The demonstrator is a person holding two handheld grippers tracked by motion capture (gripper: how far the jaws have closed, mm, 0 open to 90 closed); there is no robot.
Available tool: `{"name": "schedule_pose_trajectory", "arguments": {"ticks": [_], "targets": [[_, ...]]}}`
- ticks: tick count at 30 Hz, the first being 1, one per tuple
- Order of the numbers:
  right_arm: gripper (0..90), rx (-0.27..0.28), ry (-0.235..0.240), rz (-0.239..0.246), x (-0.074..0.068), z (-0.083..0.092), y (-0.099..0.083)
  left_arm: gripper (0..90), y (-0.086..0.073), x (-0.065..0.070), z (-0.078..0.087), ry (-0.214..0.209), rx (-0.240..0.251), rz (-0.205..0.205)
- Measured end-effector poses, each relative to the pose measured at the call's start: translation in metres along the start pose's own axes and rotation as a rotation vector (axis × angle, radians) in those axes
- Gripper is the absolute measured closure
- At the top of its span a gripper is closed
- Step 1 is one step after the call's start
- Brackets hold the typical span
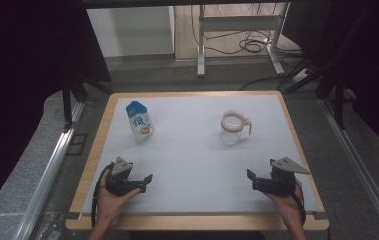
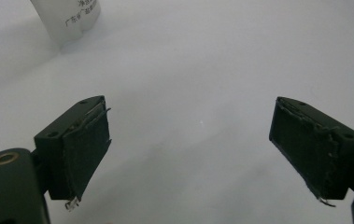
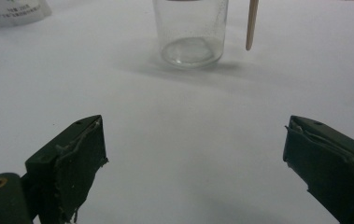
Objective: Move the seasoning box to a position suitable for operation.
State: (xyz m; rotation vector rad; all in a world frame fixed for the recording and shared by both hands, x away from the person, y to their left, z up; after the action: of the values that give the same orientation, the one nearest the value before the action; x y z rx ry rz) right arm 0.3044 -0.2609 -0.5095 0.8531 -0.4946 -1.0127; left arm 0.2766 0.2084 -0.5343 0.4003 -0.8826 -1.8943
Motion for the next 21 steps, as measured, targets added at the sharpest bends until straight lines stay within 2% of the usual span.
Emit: {"name": "schedule_pose_trajectory", "arguments": {"ticks": [3, 7, 9, 12, 15, 16, 17, 21], "targets": [[7.4, -0.004, -0.002, -0.002, 0.001, 0.000, -0.001, 12.3, -0.001, -0.001, 0.001, -0.004, 0.003, 0.007], [8.1, 0.013, 0.017, -0.020, 0.004, 0.005, 0.000, 12.3, -0.001, 0.000, 0.004, -0.039, 0.008, 0.021], [8.1, 0.019, 0.024, -0.003, 0.001, 0.009, 0.004, 12.3, 0.000, 0.002, 0.005, -0.062, 0.011, 0.022], [7.9, 0.031, 0.033, 0.024, -0.003, 0.013, 0.012, 12.2, 0.001, 0.005, 0.007, -0.071, 0.000, 0.002], [7.2, 0.061, 0.047, 0.034, -0.004, 0.015, 0.026, 12.0, 0.002, 0.006, 0.008, -0.084, 0.001, -0.002], [6.6, 0.057, 0.045, 0.047, -0.003, 0.013, 0.039, 12.2, 0.002, 0.007, 0.008, -0.093, -0.005, -0.008], [6.6, 0.057, 0.045, 0.047, -0.003, 0.013, 0.039, 12.2, 0.002, 0.007, 0.008, -0.093, -0.005, -0.008], [5.8, 0.048, 0.046, 0.079, -0.001, 0.006, 0.072, 12.1, 0.002, 0.010, 0.007, -0.095, -0.015, -0.026]]}}
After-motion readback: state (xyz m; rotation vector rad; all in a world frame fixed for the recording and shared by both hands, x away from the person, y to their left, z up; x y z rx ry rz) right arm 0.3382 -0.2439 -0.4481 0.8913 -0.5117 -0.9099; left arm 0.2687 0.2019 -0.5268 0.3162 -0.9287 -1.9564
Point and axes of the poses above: each handheld gripper's, and its own axes: z roughly backward along the jaws, y roughly out of its top, x roughly to its right, the point moved 1 cm from there along -z, roughly forward along the jaws, and after that the axes turned 6 degrees about -x, right-handed, at the moved point
